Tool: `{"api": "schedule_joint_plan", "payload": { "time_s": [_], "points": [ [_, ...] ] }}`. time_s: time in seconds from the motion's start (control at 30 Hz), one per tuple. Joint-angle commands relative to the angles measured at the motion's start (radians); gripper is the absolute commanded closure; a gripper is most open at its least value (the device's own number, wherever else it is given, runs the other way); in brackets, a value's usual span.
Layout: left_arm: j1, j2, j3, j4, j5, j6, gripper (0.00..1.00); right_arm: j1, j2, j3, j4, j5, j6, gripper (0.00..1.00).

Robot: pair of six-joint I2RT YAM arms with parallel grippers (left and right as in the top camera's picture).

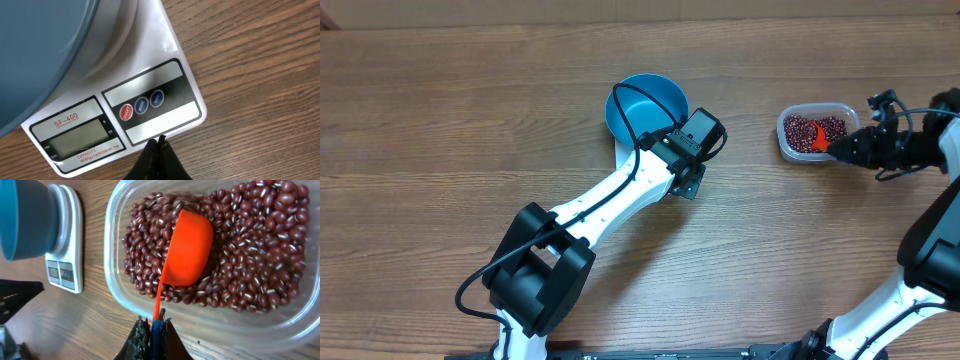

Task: Scoop item into bowl and weigh 150g on scale
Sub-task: 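Drag the scoop through the beans with the right gripper to fill it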

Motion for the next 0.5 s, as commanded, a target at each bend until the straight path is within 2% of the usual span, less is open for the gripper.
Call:
{"api": "schedule_joint_plan", "payload": {
  "time_s": [0.0, 0.47],
  "points": [
    [-0.001, 0.006, -0.003, 0.000, 0.012, 0.011, 0.96, -0.002, 0.002, 0.004, -0.014, -0.090, -0.053, 0.96],
    [-0.001, 0.006, -0.003, -0.009, 0.012, 0.011, 0.96, -0.023, 0.002, 0.004, 0.007, -0.145, -0.051, 0.96]
  ]
}}
